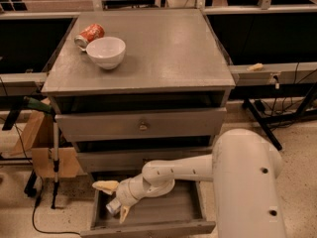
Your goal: Pick blue plastic bottle from bottom drawer and place on counter
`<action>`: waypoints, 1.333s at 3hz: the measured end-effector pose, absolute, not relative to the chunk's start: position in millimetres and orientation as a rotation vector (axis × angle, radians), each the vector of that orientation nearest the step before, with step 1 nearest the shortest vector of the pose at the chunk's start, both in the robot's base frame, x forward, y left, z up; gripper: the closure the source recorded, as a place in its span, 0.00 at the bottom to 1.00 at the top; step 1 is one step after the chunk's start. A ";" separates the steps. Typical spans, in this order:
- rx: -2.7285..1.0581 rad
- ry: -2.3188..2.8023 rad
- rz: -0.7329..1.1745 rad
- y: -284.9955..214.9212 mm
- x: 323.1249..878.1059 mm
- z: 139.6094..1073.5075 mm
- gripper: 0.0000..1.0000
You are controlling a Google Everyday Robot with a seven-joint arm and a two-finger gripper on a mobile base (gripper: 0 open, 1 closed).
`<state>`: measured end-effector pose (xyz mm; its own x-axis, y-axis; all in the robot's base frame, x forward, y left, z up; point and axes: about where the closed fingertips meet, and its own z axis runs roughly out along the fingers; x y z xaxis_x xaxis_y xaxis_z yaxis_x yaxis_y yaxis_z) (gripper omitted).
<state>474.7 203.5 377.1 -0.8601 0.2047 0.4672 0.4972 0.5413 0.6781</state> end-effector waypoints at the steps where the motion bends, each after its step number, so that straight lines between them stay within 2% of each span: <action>1: -0.746 -2.272 -1.208 194.9 492.5 319.1 0.00; 2: -0.956 -2.110 -1.203 180.1 502.9 275.9 0.00; 4: -0.965 -2.094 -1.188 180.8 502.5 270.8 0.00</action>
Offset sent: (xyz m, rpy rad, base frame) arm 0.0535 -0.0593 -0.1487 0.1006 0.4524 -0.4229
